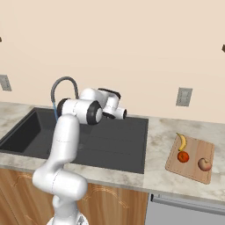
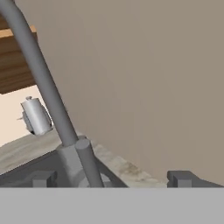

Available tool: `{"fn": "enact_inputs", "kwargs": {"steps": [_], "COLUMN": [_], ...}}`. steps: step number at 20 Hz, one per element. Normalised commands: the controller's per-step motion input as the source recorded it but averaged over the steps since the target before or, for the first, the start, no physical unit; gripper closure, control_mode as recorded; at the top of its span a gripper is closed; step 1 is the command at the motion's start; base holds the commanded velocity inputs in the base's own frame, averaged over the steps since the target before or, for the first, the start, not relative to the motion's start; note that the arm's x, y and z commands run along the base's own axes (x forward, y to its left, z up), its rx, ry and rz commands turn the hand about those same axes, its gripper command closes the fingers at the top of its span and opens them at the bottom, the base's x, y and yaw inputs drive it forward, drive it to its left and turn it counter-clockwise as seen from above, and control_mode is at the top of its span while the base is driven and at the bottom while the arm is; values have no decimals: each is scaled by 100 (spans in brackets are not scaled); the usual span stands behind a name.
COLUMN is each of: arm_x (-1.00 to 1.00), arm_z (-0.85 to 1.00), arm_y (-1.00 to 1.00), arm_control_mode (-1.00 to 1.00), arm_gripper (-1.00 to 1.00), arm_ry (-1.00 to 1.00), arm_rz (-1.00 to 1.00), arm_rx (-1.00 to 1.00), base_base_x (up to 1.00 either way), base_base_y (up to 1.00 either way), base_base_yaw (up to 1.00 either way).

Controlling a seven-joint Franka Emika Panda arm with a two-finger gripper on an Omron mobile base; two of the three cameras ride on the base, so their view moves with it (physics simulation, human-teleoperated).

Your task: Pick the peach, apple, banana from the sink and place them on the cutting board to airdry. Then turn off the sink faucet.

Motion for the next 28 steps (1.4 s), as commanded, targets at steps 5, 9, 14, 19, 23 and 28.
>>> {"fn": "enact_inputs", "kwargs": {"steps": [5, 9, 14, 19, 23, 28], "arm_x": [22, 18, 19, 27, 46, 57], "arm_z": [-2, 0, 0, 0, 0, -1], "arm_y": [35, 50, 85, 100, 100, 100], "arm_control_mode": [-100, -100, -100, -100, -100, -100], "arm_gripper": [-100, -100, -100, -100, -100, -100], "arm_ry": [0, 0, 0, 0, -2, -1], "arm_rz": [6, 21, 28, 21, 9, 1], "arm_rx": [6, 9, 4, 0, -1, -5], "base_base_x": [0, 0, 0, 0, 0, 0], "base_base_y": [0, 0, 0, 0, 0, 0], "base_base_yaw": [0, 0, 0, 0, 0, 0]}}
